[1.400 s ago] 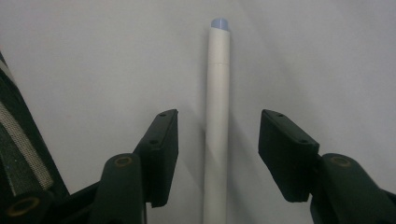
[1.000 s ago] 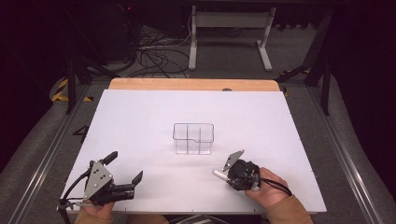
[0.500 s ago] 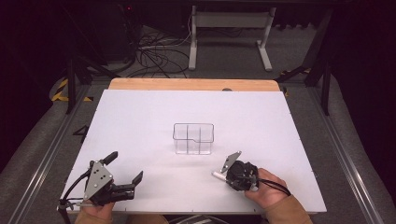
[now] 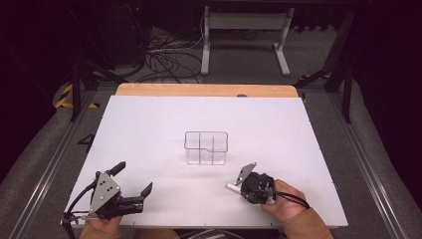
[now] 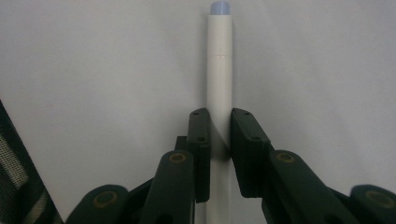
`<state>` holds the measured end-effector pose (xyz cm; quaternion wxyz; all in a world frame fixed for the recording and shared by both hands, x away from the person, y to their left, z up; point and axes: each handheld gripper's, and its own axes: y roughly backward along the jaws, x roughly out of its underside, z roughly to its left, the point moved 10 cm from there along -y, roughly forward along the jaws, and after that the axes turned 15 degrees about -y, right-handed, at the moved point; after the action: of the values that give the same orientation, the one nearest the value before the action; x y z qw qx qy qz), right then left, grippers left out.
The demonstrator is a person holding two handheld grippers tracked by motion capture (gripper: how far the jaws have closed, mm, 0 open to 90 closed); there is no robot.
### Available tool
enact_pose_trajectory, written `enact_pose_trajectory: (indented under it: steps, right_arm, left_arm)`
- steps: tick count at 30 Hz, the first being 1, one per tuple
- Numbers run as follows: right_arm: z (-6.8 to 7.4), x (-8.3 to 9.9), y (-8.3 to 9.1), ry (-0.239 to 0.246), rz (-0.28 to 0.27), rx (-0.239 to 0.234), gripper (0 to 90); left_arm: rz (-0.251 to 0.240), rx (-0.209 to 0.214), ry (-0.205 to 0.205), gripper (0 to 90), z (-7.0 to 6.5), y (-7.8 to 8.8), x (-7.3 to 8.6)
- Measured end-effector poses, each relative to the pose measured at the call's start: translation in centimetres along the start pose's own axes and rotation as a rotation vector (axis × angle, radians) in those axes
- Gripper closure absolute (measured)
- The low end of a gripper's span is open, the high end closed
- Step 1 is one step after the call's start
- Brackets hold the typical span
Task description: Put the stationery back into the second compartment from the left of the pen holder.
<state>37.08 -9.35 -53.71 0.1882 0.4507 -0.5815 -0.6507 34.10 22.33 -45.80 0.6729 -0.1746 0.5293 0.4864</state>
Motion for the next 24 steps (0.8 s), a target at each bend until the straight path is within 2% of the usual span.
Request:
enact_pose_trajectory:
  steps: [5,11,16,24]
  right_arm:
    - [0.0,-0.1,0.1,0.005,-0.008,0.014,78.6]
    - [-0.1,-0.5,1.2,-0.002,-0.053,0.01,78.6]
    - [-0.1,-1.0,2.3,-0.024,-0.122,-0.011,78.7]
    - [-0.1,-2.1,4.4,-0.022,-0.261,-0.017,78.6]
  left_arm:
    - [0.0,0.0,-0.003,1.8,0.0,0.0,0.0]
    - [0.0,0.001,-0.001,1.8,0.0,0.0,0.0]
    - [0.0,0.0,0.002,1.7,0.0,0.0,0.0]
    - [0.0,0.0,0.002,1.8,0.0,-0.1,0.0]
